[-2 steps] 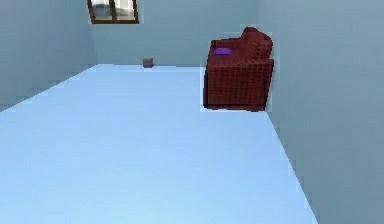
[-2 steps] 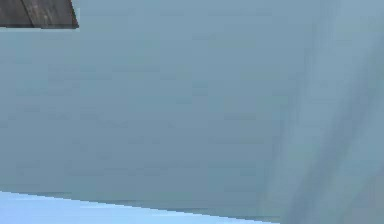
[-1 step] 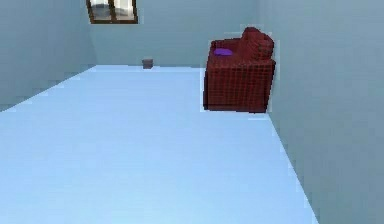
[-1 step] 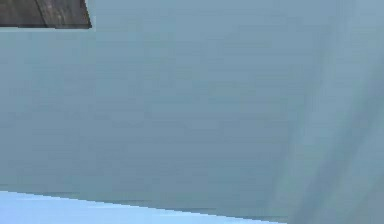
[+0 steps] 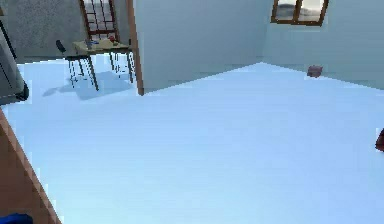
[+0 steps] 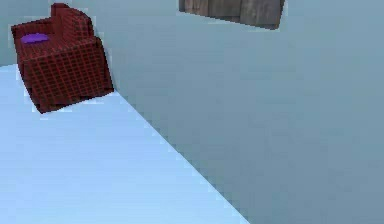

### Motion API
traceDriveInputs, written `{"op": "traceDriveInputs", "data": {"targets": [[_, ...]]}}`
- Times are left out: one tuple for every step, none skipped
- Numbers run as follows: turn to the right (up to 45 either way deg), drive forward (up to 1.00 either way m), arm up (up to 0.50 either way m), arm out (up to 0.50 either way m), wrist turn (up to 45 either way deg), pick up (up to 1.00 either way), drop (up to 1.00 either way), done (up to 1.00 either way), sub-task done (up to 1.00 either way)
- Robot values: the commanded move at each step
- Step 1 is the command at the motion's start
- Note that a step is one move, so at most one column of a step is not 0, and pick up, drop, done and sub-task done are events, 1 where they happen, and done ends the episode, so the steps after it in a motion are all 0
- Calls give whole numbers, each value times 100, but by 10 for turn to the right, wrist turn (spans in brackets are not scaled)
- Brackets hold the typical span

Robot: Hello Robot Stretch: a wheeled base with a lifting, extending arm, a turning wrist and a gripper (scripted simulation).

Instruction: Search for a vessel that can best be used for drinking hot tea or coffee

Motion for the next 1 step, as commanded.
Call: {"op": "traceDriveInputs", "data": {"targets": [[0,40,0,0,0,0,0,0,0]]}}
